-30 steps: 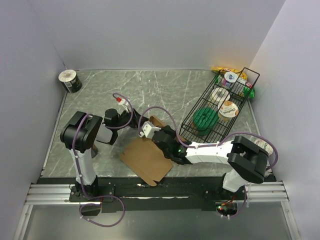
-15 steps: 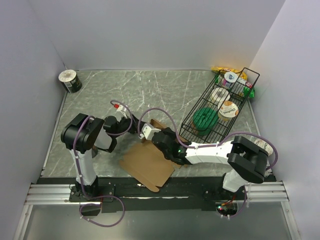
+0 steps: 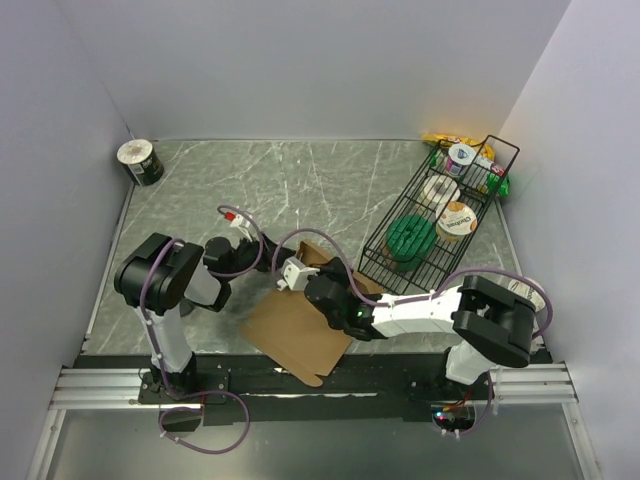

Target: Fold the paper box

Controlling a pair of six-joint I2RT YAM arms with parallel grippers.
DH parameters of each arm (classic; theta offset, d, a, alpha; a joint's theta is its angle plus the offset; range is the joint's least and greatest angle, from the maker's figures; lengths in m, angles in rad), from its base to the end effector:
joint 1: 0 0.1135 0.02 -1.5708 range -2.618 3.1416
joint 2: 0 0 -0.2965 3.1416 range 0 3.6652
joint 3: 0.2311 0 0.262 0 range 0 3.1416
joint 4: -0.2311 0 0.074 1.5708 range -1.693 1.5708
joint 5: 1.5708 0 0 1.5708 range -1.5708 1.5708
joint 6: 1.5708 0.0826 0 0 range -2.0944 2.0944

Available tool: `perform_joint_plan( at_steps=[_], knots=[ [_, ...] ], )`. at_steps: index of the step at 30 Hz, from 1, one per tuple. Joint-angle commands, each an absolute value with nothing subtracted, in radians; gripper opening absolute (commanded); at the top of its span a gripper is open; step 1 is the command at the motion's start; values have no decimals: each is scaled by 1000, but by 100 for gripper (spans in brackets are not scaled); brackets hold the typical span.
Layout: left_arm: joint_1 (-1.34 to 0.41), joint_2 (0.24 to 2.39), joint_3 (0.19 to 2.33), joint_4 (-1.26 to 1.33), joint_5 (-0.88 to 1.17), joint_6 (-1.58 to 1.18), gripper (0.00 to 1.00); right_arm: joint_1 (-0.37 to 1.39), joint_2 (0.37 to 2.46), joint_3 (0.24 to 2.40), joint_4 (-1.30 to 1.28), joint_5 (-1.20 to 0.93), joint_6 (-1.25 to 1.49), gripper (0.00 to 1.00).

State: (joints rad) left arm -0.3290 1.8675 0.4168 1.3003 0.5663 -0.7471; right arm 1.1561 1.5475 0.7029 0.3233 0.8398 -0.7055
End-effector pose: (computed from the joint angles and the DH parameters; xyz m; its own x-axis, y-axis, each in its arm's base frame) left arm 0.3064 -0.1514 0.1295 -0.6304 -0.3907 -0.6708 0.4720 0.4931 -0.7308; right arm 0.1930 0.2858 0.1948 0.0748 -0.9046 -0.4198 -0.3972 0.3591 -0.8446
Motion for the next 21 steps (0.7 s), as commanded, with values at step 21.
perform_joint_plan(
  at_steps=[21],
  knots=[
    [-367,1819,390,1424,566,-661,71,1232,1701,621,994,979,-1118,0]
  ],
)
